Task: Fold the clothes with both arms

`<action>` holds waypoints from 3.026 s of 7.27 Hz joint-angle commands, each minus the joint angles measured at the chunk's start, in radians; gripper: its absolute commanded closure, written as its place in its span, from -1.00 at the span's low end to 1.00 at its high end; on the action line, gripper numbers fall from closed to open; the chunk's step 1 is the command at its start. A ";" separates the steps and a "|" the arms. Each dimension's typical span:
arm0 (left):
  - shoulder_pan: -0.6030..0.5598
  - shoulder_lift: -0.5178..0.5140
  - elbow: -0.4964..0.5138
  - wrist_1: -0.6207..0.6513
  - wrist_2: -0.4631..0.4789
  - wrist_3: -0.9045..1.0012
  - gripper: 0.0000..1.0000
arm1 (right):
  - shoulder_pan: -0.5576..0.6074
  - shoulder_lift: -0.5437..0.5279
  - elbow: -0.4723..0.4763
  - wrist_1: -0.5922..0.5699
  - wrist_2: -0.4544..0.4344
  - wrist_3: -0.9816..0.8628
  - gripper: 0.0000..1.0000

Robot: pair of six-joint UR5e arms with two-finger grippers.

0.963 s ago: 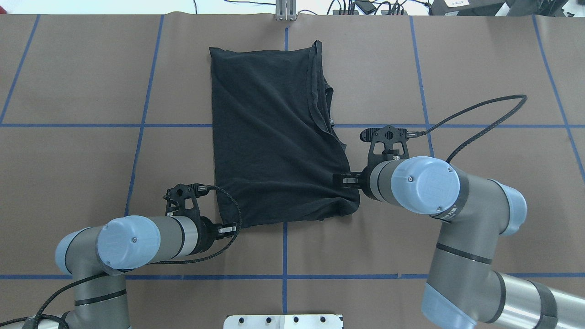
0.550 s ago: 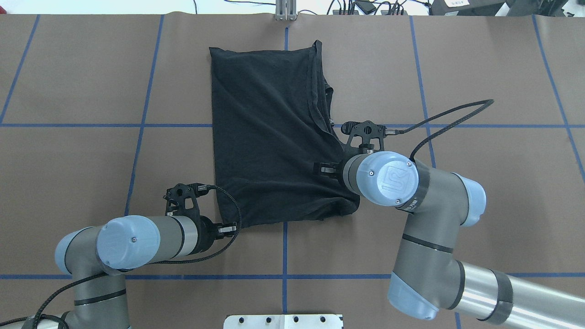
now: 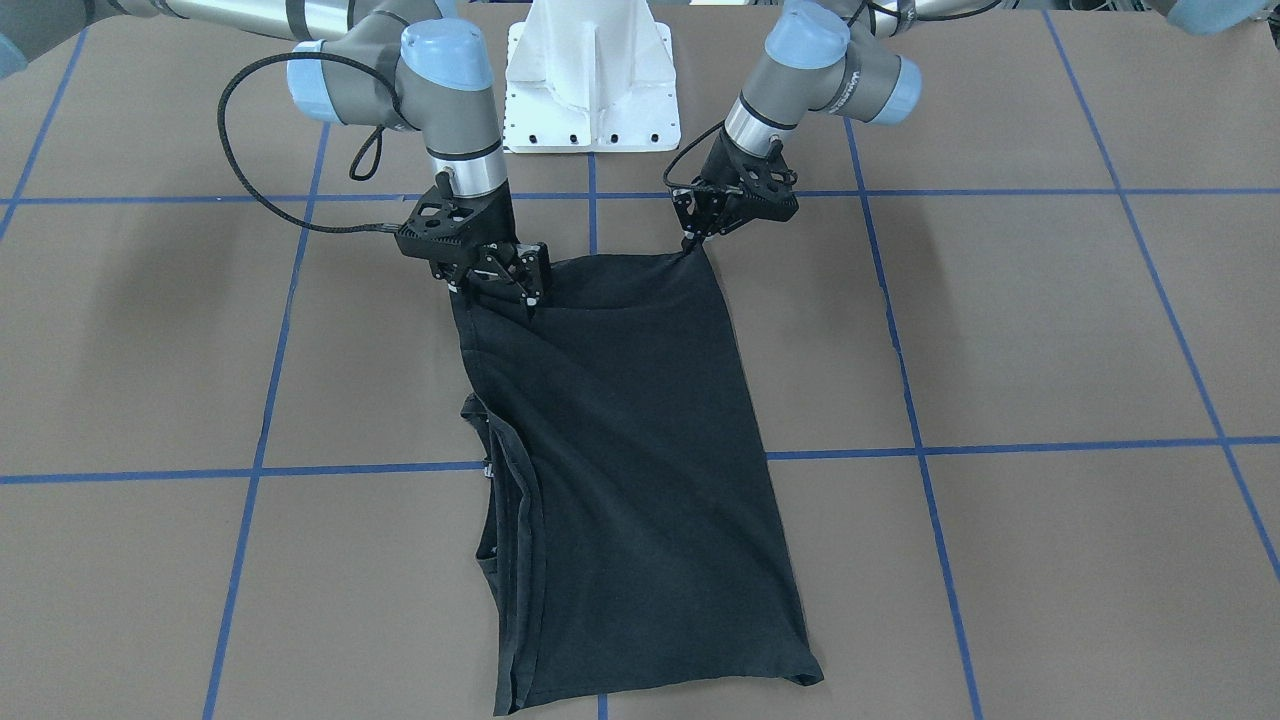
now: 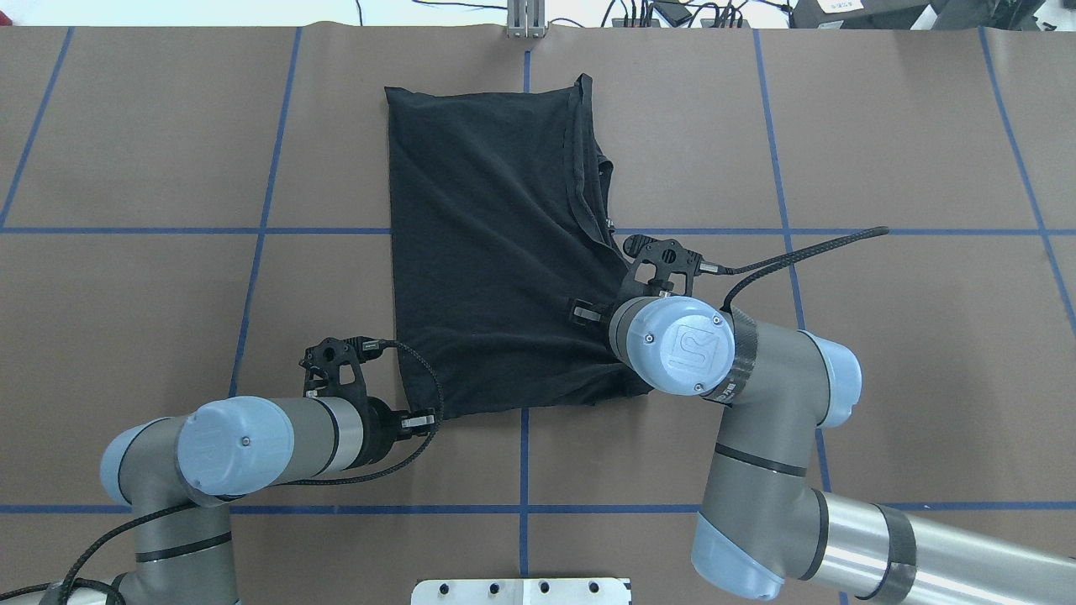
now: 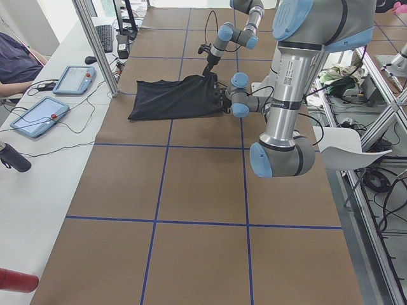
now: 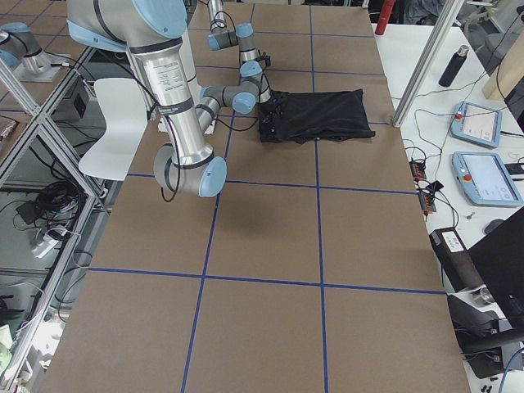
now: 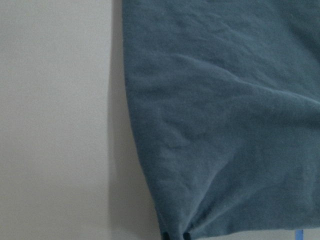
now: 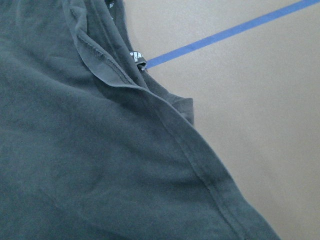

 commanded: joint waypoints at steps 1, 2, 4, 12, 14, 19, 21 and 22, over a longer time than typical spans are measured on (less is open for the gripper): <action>0.000 0.002 0.000 -0.002 0.001 -0.002 1.00 | -0.058 -0.004 -0.009 -0.002 -0.046 0.059 -0.77; 0.000 0.000 0.001 -0.002 0.001 -0.002 1.00 | -0.069 -0.004 -0.012 -0.002 -0.055 0.062 -0.77; 0.002 -0.001 0.000 -0.002 0.001 -0.002 1.00 | -0.084 -0.003 -0.032 -0.002 -0.077 0.062 -0.81; 0.000 -0.003 -0.005 -0.002 0.000 -0.001 1.00 | -0.094 0.011 -0.036 -0.025 -0.097 0.126 0.83; 0.000 -0.003 -0.008 -0.002 0.000 -0.001 1.00 | -0.089 0.030 -0.036 -0.025 -0.110 0.137 1.00; -0.011 0.019 -0.139 0.047 -0.017 0.010 1.00 | -0.080 0.019 0.081 -0.106 -0.104 0.142 1.00; -0.011 0.028 -0.301 0.194 -0.043 0.005 1.00 | -0.153 -0.010 0.256 -0.247 -0.106 0.151 1.00; -0.009 0.027 -0.375 0.259 -0.043 -0.005 1.00 | -0.211 -0.038 0.351 -0.311 -0.111 0.197 1.00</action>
